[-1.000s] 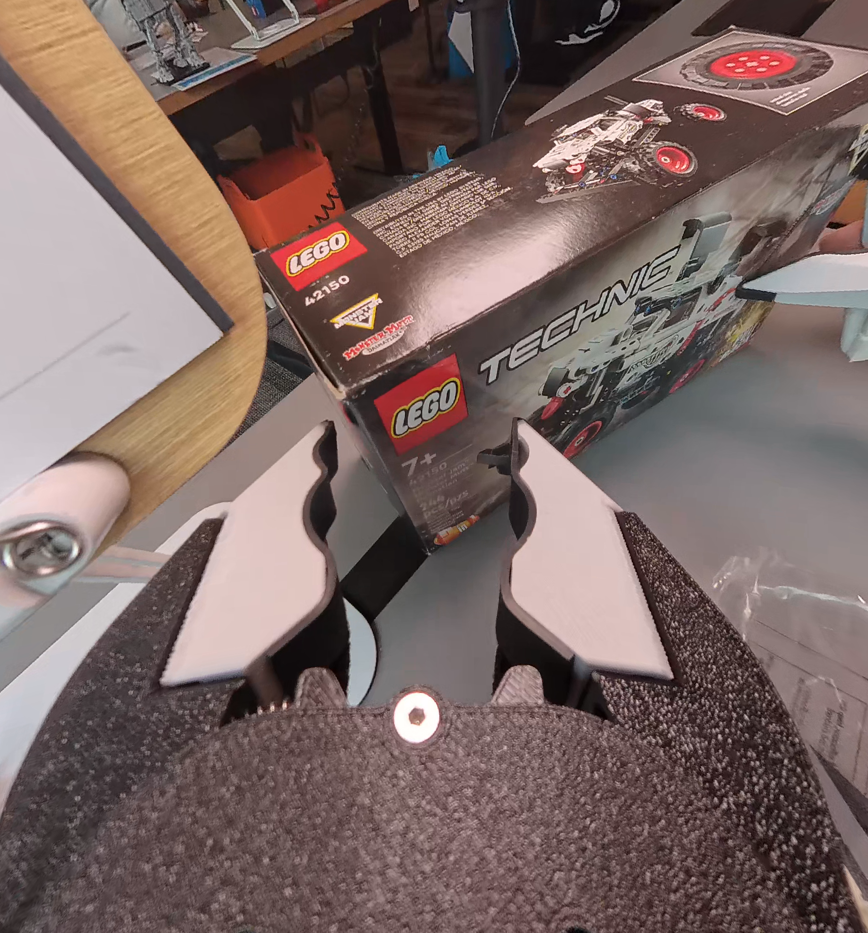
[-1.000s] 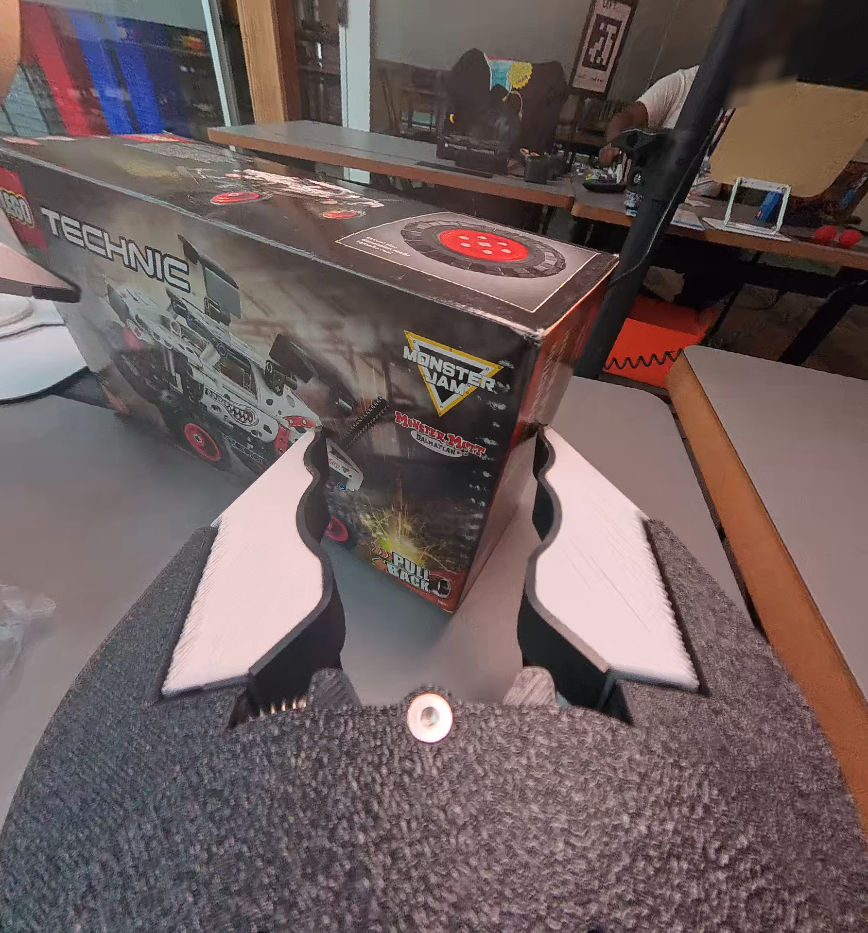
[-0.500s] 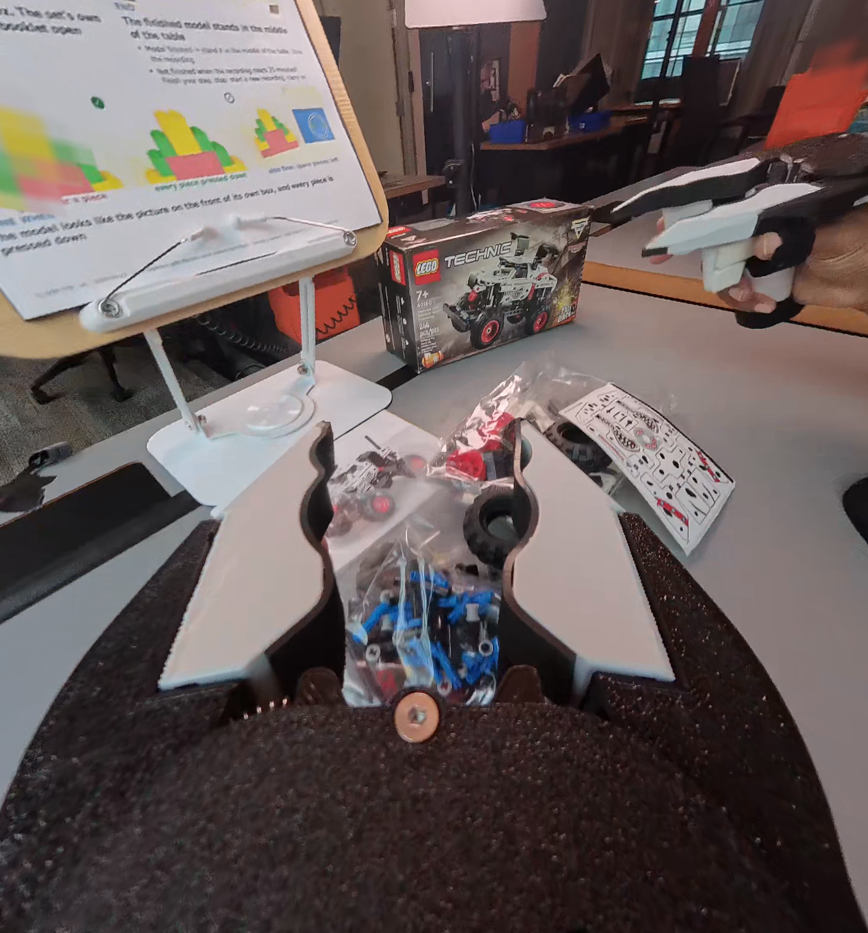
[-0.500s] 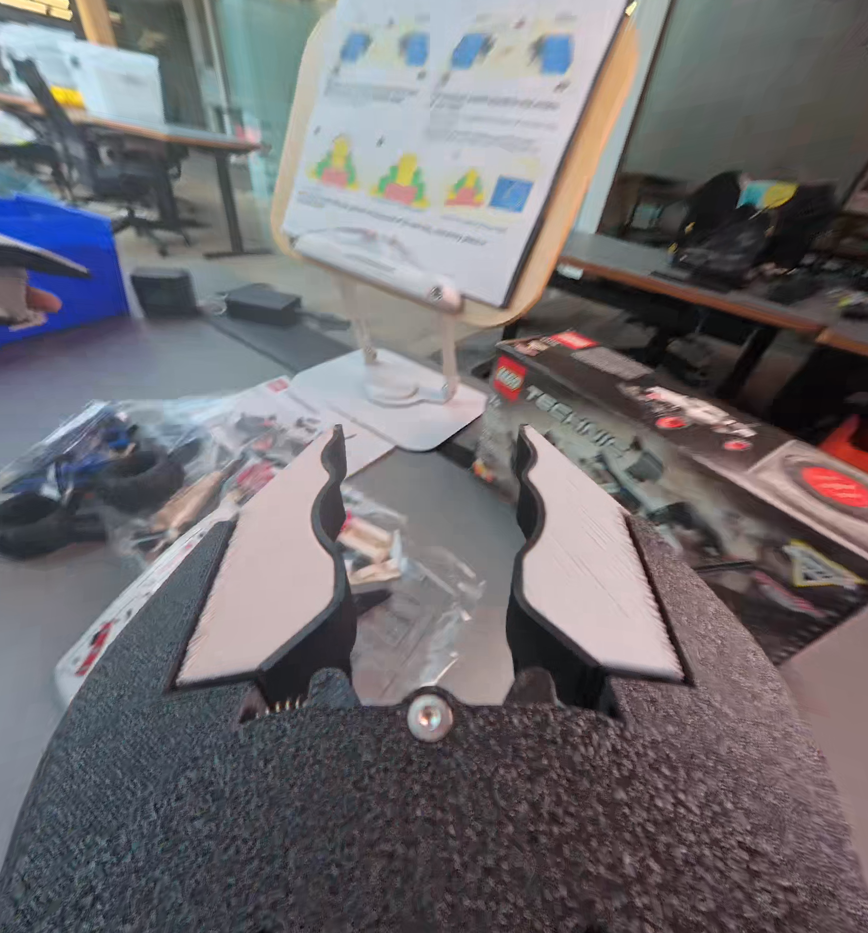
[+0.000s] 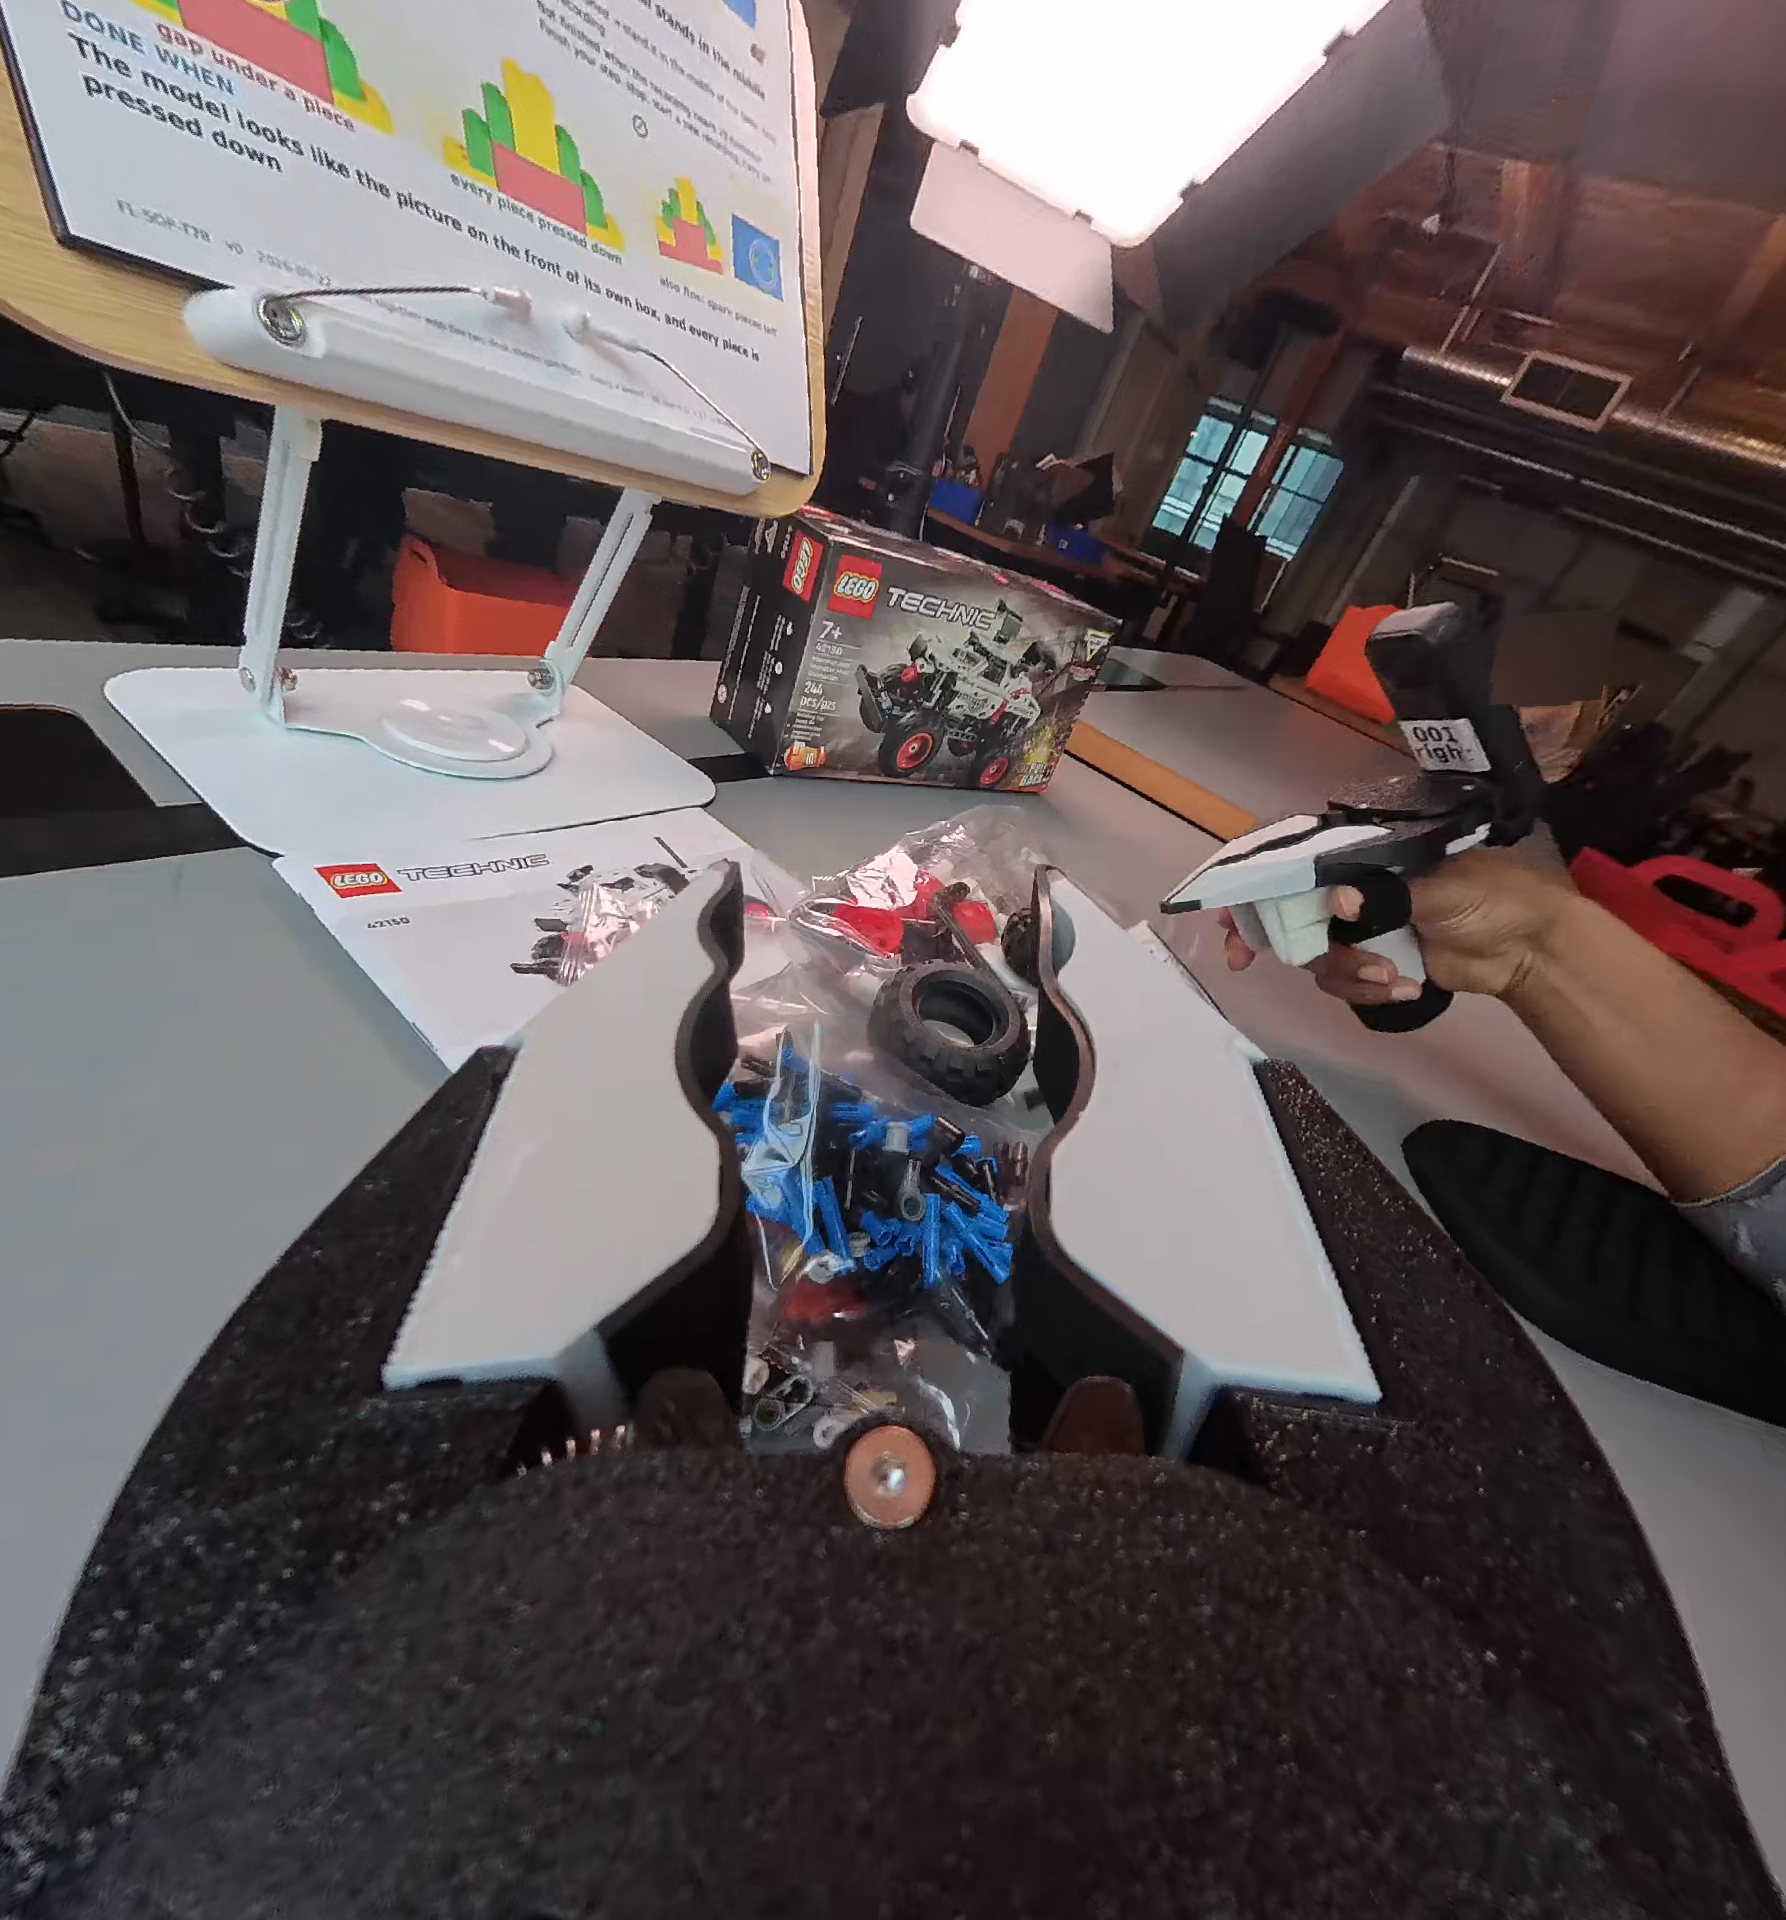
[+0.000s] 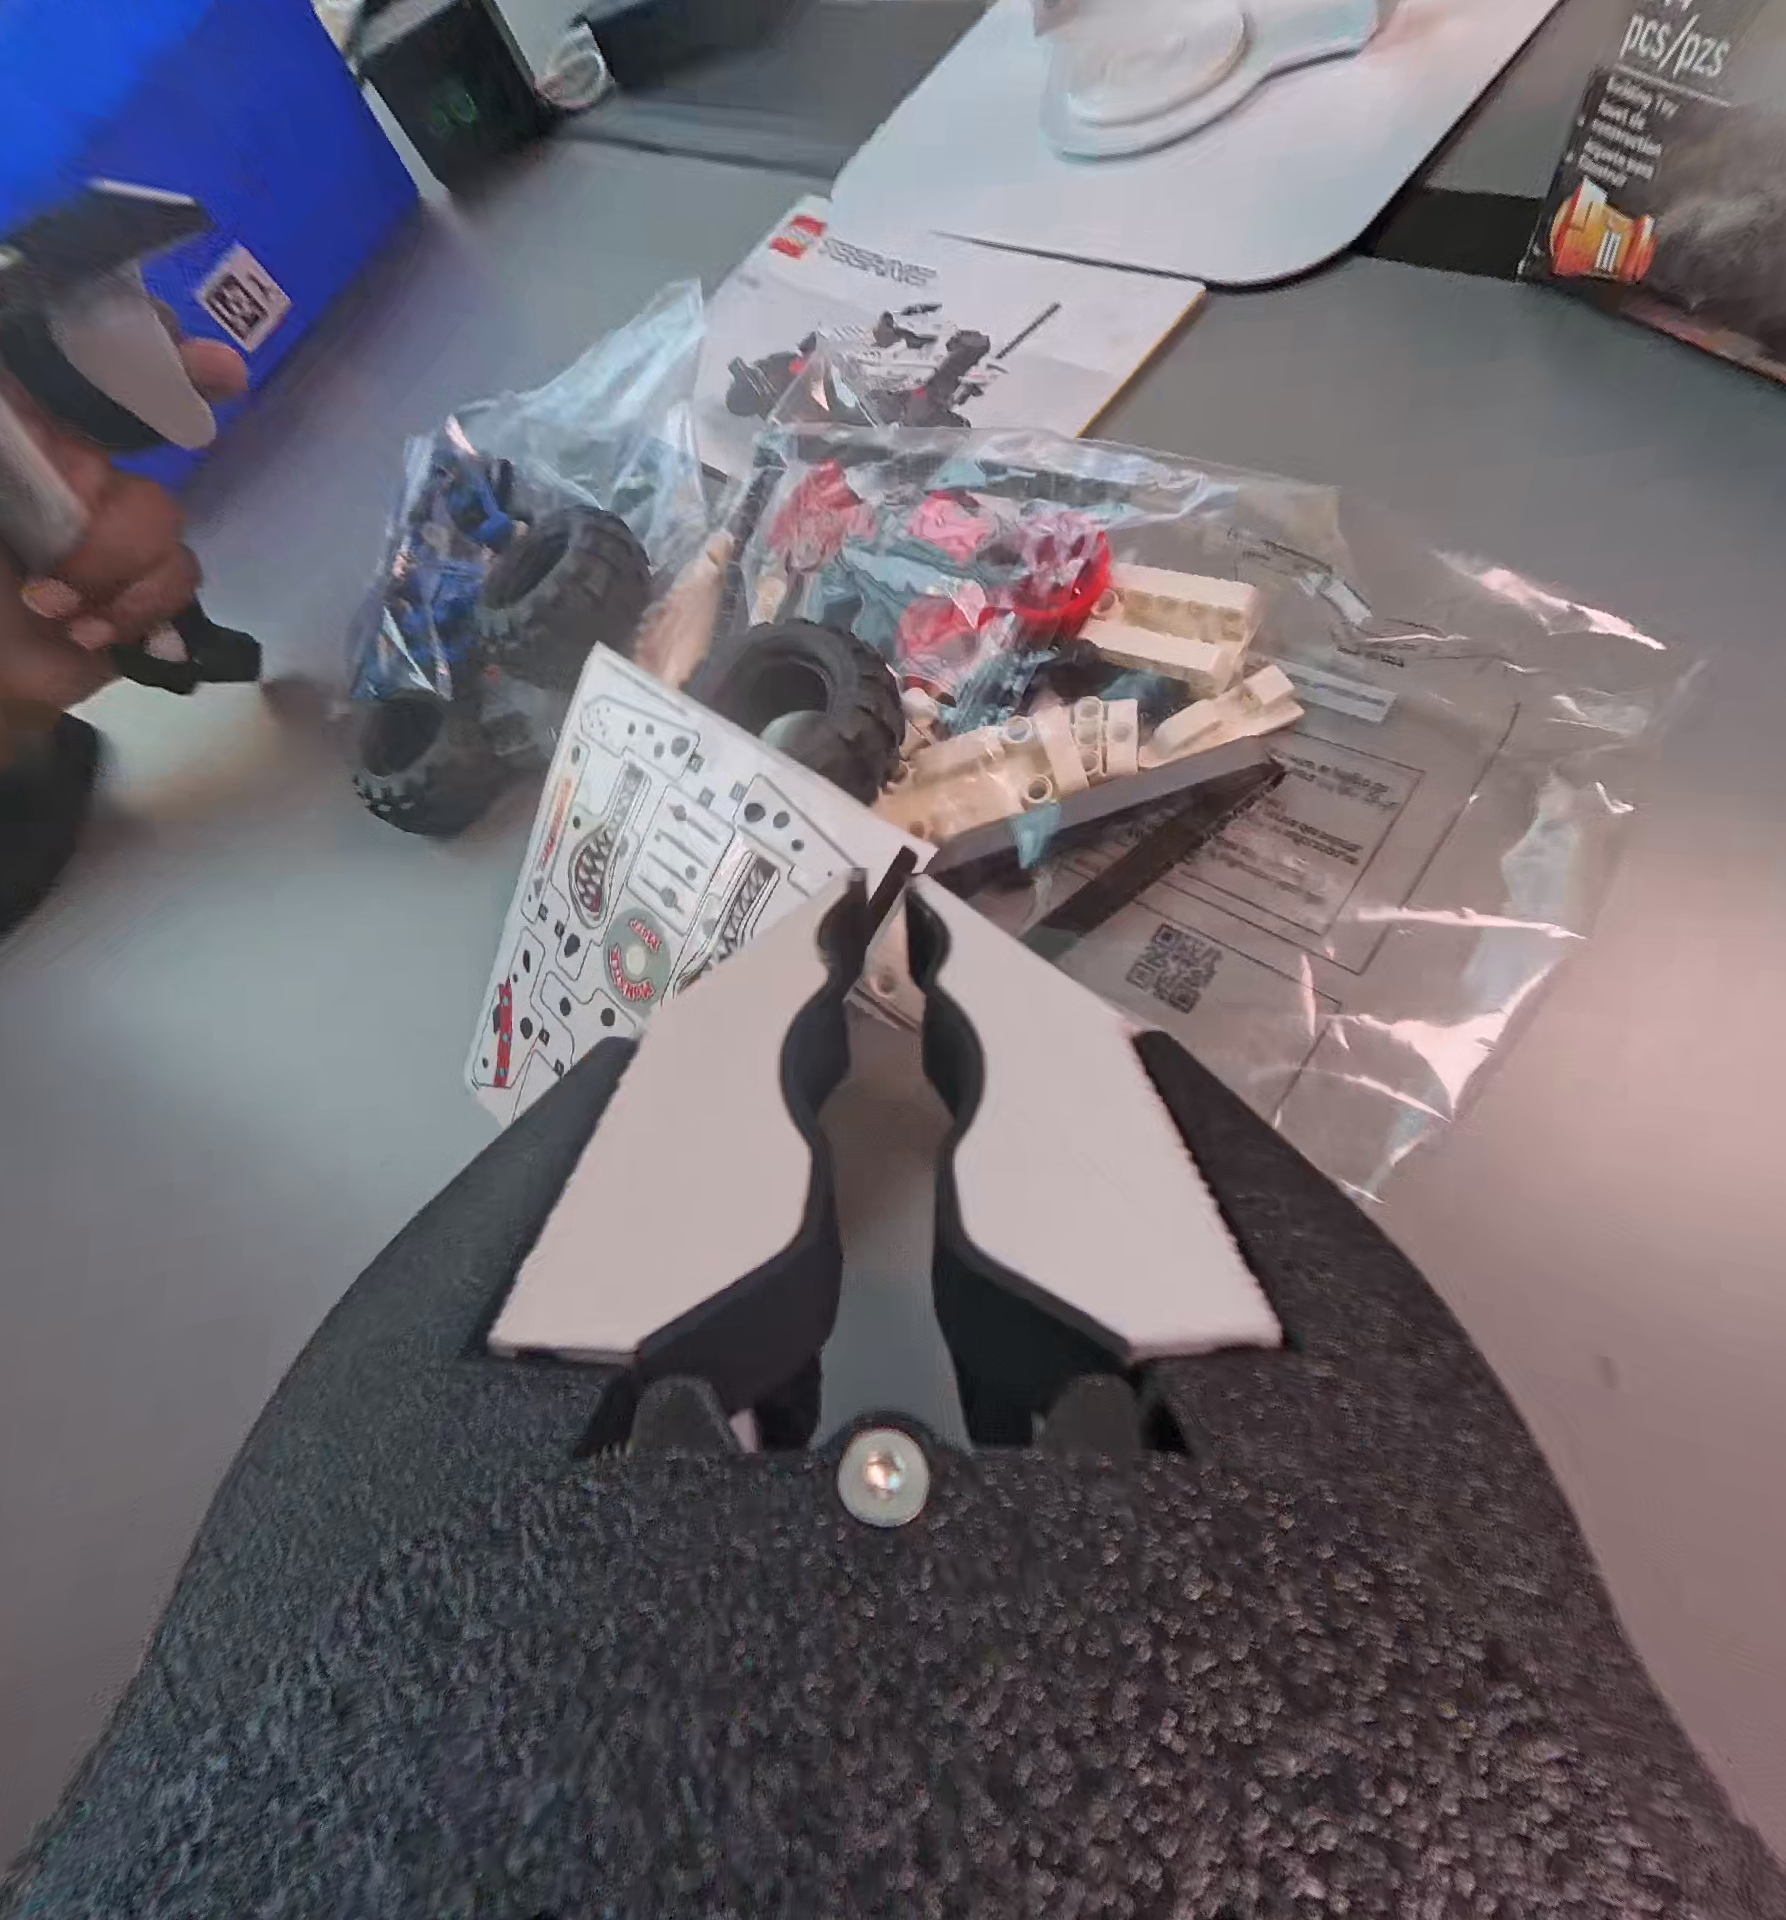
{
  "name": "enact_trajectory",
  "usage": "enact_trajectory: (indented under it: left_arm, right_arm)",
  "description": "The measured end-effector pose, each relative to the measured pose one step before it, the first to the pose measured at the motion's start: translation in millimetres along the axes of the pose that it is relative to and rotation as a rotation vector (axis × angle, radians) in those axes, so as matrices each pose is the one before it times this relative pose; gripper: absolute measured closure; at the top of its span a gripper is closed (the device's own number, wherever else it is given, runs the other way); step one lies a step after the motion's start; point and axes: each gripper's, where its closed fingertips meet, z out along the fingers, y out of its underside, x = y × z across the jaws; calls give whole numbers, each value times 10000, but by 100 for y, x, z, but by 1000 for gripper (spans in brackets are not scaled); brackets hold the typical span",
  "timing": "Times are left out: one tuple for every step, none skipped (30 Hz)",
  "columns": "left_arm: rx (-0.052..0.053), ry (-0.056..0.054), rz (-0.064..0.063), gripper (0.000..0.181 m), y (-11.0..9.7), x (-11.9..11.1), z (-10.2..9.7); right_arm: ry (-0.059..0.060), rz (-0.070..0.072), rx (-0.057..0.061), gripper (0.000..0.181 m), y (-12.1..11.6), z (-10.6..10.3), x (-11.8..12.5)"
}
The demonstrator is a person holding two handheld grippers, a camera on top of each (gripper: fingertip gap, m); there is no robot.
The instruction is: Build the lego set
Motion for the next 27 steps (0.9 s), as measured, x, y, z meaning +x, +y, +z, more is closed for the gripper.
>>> enact_trajectory:
  left_arm:
    - [148, 89, -74, 127, -359, 140, -162]
    - [3, 71, -2, 127, -11, 81, -23]
    - [-126, 23, 92, 127, 299, 1, 109]
    - [-169, -22, 140, 128, 402, -23, 170]
    - [-127, 18, 111, 128, 314, 111, 171]
    - [-52, 79, 91, 127, 153, 306, 130]
    - [6, 62, 134, 127, 36, 345, 92]
    - [9, -6, 205, 127, 41, 245, 79]
    - [-13, -78, 254, 127, 71, 111, 77]
    - [-9, -121, 248, 128, 77, -14, 82]
    - [7, -137, 193, 126, 41, -76, 85]
    - [17, -123, 130, 127, -2, -89, 50]
    - [11, -92, 83, 127, 6, -66, 35]
    - [-5, -55, 56, 127, 1, -34, -3]
    - [2, -25, 50, 128, 2, 11, -56]
    - [32, -8, 36, 128, -33, 15, -86]
    - [51, 6, 7, 128, -57, 8, -76]
    - [34, 9, -12, 128, -52, -16, -32]
    - [27, 1, -31, 129, -34, -24, -42]
    - [56, -27, -22, 129, -82, -60, -76]
    - [68, -16, 17, 128, -161, -14, -110]
    - [88, 38, 23, 128, -219, 66, -162]
    - [143, 16, -27, 128, -286, 22, -163]
    - [144, -11, -99, 128, -247, -66, -123]
    - [34, 7, -117, 128, -11, -91, 3]
    - [-95, -23, -55, 127, 230, -149, 82]
    - [-115, -30, 6, 127, 227, -95, 116]
  right_arm:
    - [-527, 156, 472, 181, -792, -225, -743]
    - [-843, 139, 398, 181, -842, -187, -1302]
    - [-723, 35, 146, 181, -595, -20, -1211]
    - [-300, -217, -58, 181, -305, 139, -641]
    - [5, -388, -153, 181, -121, 225, -174]
    - [80, -509, -247, 181, 38, 257, 34]
    - [141, -544, -274, 181, -6, 278, 288]
    - [179, -535, -398, 181, 112, 275, 530]
    - [50, -540, -527, 173, 294, 315, 554]
    - [-173, -267, -587, 154, 503, 400, 427]
    - [-459, 102, -567, 140, 593, 495, 197]
    - [-498, 371, -249, 138, 184, 456, 142]
    - [-585, 323, -176, 135, 171, 339, -266]
    - [-252, 64, -81, 132, 168, 242, -167]
    - [3, -244, 71, 135, 64, 179, -132]
    - [-174, -290, -314, 136, 652, 122, -472]
    - [100, -66, -510, 136, 820, -65, 12]
    - [235, -30, -202, 138, 378, -193, 257]
    - [-125, -62, 97, 147, 3, -153, -324]
    - [-320, -73, 52, 157, 89, -25, -677]
    - [-200, -91, -117, 164, 306, 104, -536]
    - [-194, -155, -105, 176, 281, 98, -583]
    - [-397, -205, 66, 181, 24, 15, -886]
    - [-534, -125, 200, 181, -228, -100, -1008]
    - [-351, -71, 262, 181, -403, -156, -635]
    - [-120, -42, 178, 181, -364, -135, -193]
    - [95, 14, 10, 181, -83, -72, 187]
